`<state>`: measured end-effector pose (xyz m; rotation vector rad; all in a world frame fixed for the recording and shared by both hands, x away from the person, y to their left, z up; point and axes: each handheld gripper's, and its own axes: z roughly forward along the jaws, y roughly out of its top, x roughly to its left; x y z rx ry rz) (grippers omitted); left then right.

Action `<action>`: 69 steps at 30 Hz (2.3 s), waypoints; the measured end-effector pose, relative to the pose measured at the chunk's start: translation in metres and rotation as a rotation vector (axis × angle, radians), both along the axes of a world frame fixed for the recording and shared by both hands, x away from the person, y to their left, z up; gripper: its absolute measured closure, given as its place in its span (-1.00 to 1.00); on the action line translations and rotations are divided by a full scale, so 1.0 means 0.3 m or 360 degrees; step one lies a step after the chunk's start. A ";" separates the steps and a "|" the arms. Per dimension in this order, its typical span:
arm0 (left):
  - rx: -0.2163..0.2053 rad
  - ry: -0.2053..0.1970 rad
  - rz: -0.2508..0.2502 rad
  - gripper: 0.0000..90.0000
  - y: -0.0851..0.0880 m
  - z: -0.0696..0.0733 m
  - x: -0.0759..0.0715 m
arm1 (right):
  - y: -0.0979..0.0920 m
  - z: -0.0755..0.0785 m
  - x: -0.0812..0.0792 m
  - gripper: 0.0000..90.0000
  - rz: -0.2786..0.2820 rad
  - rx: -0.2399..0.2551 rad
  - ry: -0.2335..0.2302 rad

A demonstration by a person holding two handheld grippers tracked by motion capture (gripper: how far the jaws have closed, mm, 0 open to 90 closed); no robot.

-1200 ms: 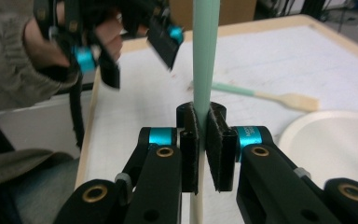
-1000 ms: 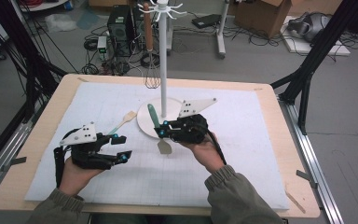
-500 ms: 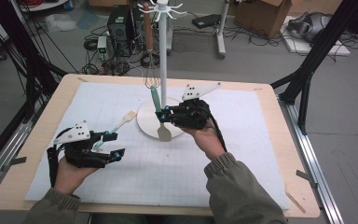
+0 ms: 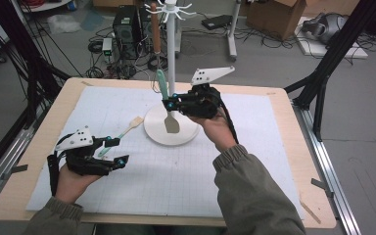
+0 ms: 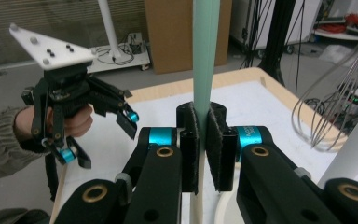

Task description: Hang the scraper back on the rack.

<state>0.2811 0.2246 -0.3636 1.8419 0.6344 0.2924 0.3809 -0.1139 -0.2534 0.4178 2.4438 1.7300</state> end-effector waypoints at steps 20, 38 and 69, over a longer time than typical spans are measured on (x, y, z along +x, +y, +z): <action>0.0001 -0.0006 0.0040 -0.49 0.016 0.002 0.002 | 0.032 0.112 0.066 0.88 -0.0029 0.0019 -0.0042; -0.0005 -0.0015 0.0060 -0.52 0.023 0.006 0.001 | 0.026 0.199 0.120 0.88 -0.0111 0.0081 -0.0057; -0.0033 -0.0022 0.0054 -0.52 0.029 0.015 -0.004 | 0.004 0.219 0.168 0.87 -0.0199 0.0111 -0.0037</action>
